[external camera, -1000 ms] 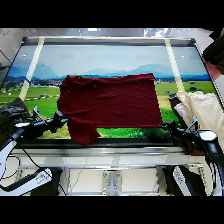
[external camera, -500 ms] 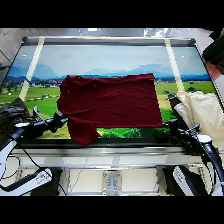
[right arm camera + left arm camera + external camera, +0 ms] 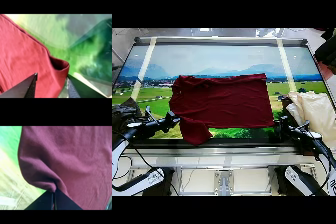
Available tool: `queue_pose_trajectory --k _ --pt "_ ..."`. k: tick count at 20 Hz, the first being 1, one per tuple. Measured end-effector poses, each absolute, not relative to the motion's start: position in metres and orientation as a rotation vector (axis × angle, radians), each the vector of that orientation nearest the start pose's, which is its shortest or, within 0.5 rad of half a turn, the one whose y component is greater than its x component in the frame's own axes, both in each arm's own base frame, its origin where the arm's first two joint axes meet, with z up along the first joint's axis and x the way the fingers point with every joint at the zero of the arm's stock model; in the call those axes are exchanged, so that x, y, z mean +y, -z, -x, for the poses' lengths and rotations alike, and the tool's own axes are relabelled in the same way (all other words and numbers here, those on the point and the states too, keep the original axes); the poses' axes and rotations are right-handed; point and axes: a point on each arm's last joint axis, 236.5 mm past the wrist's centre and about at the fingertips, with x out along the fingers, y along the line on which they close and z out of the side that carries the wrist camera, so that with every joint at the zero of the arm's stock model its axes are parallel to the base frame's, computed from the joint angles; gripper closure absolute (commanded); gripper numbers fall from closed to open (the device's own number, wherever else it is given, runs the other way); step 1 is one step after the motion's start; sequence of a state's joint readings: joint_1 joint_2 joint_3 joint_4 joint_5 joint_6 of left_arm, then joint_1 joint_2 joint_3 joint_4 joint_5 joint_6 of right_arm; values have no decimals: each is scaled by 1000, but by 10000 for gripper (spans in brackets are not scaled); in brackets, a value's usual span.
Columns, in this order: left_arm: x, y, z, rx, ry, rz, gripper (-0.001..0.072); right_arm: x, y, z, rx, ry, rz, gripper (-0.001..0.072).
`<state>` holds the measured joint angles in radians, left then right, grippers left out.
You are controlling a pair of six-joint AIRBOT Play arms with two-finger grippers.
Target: Fold the shirts.
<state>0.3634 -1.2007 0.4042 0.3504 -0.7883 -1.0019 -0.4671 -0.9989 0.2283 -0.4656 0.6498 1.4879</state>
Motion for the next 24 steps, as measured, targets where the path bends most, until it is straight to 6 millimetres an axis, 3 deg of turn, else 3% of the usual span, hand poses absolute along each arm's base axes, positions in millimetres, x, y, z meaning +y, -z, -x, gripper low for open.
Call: queue_pose_trajectory --k 2,3,4,8,9,11,14,17,19,21,24 --pt "-47 97 -320 1060 67 1063 695 2 116 -287 983 357 -1385 310" --pt "-47 97 -320 1060 67 1063 694 2 117 -291 992 349 -1374 457" --pt "-47 97 -320 1060 67 1063 695 2 119 -293 1006 342 -1346 690" --pt "-49 93 -321 1057 82 1061 696 11 114 -307 1031 262 -1252 699" --pt "-49 86 -323 1044 94 1058 697 16 107 -311 1039 214 -1222 699" --pt "-45 58 -333 976 136 1032 698 25 73 -329 997 100 -1188 699" --pt "-31 -29 -353 774 229 932 698 32 -17 -353 862 -93 -1032 699" --pt "-10 -152 -349 508 279 794 698 39 -144 -344 672 -242 -750 699" --pt "1 -243 -326 321 270 653 699 41 -230 -316 512 -257 -544 699" --pt "-2 -318 -294 190 235 476 699 43 -311 -278 338 -235 -363 700" --pt "-24 -402 -254 77 181 200 699 48 -405 -220 127 -177 -163 701"
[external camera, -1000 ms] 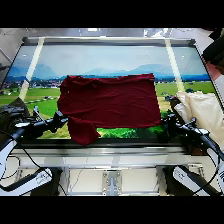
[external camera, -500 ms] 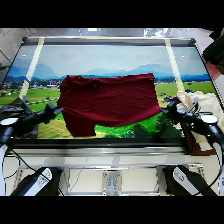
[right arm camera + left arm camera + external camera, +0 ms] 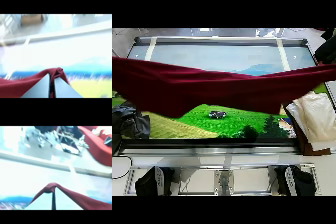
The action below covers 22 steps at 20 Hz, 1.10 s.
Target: Fold the shirts.
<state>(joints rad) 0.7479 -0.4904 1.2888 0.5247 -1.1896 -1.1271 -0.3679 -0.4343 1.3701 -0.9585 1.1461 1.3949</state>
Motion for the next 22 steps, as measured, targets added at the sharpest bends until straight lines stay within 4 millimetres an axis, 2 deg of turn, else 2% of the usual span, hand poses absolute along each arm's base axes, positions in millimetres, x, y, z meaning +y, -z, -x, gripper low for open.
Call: queue_pose_trajectory --k 2,4,6,9,12,15,19,20,22 --pt "-40 -435 -236 63 180 60 698 41 -439 -199 60 -113 -78 701" --pt "-45 -452 -232 80 191 -9 698 28 -446 -202 77 -64 -41 701" --pt "-44 -452 -245 126 225 -22 698 12 -434 -223 161 -32 -38 701" --pt "-39 -424 -300 255 284 11 698 -3 -396 -277 332 -60 -95 700" --pt "-37 -367 -370 431 335 64 698 -2 -339 -338 527 -167 -175 700" --pt "-41 -283 -437 640 374 108 698 7 -265 -395 737 -265 -227 700" --pt "-31 -153 -502 900 320 112 698 18 -150 -463 968 -303 -254 701" --pt "-25 -125 -516 936 287 115 698 20 -125 -480 991 -291 -271 700" --pt "-16 -86 -538 964 229 119 697 22 -86 -512 997 -253 -319 700"
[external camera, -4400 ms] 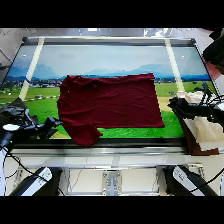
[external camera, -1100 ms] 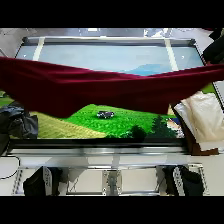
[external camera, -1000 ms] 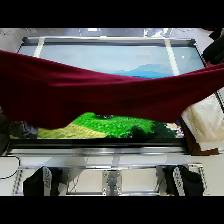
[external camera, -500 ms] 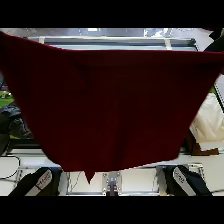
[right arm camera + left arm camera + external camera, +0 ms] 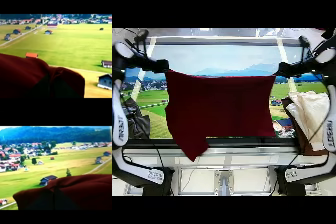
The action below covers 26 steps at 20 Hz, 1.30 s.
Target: Fold the shirts.
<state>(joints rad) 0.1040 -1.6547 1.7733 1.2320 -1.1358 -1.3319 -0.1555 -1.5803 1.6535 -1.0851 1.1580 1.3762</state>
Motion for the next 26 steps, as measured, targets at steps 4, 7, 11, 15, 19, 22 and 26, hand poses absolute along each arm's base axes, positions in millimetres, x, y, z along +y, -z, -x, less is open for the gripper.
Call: queue_pose_trajectory --k 4,7,11,15,19,22,26 --pt "-6 -57 -557 967 176 112 697 23 -53 -547 961 -205 -369 700" --pt "-5 -48 -548 1020 176 103 698 26 -49 -543 993 -212 -355 701" --pt "-7 -7 -505 1222 189 102 698 24 -31 -511 1142 -217 -277 701" --pt "-6 40 -465 1391 180 114 698 29 4 -482 1268 -213 -242 700" --pt "-7 65 -441 1473 177 126 698 40 48 -465 1339 -209 -239 701" --pt "-7 72 -434 1498 175 131 697 41 67 -462 1355 -192 -240 701" --pt "-7 75 -429 1516 176 132 698 39 76 -467 1340 -167 -248 701"
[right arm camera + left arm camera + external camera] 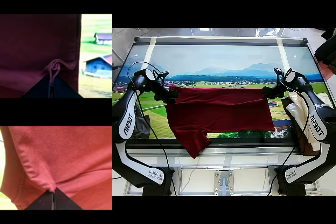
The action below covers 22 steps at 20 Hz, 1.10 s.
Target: Fold the shirts.
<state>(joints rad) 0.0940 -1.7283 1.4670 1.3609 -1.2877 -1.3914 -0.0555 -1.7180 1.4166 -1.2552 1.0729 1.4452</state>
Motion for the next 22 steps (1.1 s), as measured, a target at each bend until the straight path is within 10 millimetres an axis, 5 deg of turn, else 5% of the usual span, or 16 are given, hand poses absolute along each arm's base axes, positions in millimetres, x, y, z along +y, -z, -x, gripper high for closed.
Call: queue_pose_trajectory --k 7,13,16,22 --pt "-7 77 -426 1530 178 133 697 30 78 -474 1311 -121 -240 701" --pt "-8 77 -423 1539 180 134 697 23 39 -515 1162 -105 -219 702" --pt "-8 77 -423 1539 180 134 697 21 43 -503 1218 -105 -197 702" --pt "-8 77 -423 1540 180 134 696 22 93 -451 1403 -101 -199 699"
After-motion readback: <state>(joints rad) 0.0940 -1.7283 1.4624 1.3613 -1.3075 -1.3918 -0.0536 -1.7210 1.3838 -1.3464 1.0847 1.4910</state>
